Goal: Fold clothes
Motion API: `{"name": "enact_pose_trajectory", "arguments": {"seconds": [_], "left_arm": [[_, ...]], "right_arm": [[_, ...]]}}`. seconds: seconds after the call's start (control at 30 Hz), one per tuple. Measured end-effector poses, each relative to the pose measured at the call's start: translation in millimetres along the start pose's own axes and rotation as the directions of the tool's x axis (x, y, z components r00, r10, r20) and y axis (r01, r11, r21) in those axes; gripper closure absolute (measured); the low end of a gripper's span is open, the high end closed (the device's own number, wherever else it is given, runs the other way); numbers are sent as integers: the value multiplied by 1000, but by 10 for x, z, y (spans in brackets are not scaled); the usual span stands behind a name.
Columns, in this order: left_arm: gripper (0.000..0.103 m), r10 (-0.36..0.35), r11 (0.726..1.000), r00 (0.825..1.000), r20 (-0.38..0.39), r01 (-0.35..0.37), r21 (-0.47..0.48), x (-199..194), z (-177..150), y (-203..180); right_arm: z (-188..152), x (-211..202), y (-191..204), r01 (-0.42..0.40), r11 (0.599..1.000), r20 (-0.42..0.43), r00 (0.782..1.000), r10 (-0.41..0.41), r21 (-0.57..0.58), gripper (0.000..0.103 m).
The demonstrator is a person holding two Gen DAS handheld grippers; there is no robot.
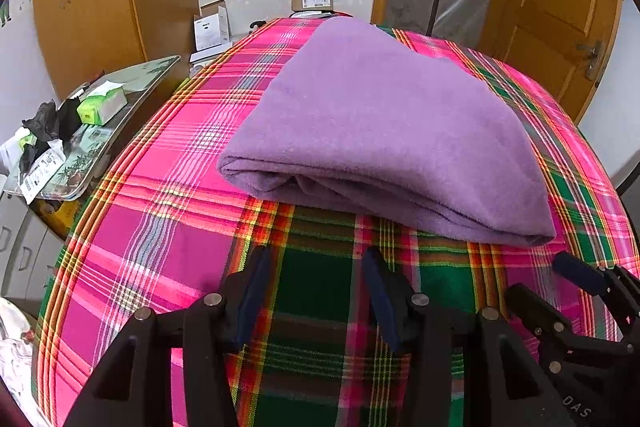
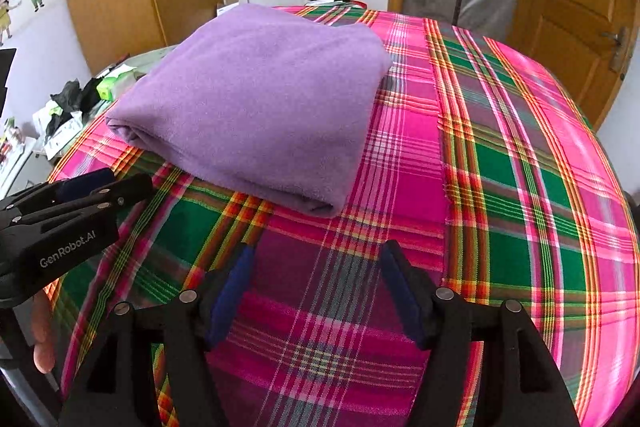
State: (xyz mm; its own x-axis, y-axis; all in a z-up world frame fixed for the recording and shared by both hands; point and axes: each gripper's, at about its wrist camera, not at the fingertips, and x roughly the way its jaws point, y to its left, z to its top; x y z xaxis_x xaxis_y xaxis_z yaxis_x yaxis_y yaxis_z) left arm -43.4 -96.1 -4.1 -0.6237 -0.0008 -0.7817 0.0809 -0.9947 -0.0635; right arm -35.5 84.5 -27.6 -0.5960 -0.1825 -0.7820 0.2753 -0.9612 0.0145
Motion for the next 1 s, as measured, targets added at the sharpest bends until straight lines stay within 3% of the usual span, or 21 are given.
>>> {"name": "enact_pose_trajectory", "arguments": {"seconds": [0.23,1.0], "left_arm": [[54,30,999,1000,-3,-30,34,12,11,-45],[54,34,999,999,-3,-34,26,29,14,-27]], "right_arm": [[-21,-14,12,0,1000,1,1000,0,0,34],[-8,5,19,-1,1000,1,1000,1,-1,34]]}}
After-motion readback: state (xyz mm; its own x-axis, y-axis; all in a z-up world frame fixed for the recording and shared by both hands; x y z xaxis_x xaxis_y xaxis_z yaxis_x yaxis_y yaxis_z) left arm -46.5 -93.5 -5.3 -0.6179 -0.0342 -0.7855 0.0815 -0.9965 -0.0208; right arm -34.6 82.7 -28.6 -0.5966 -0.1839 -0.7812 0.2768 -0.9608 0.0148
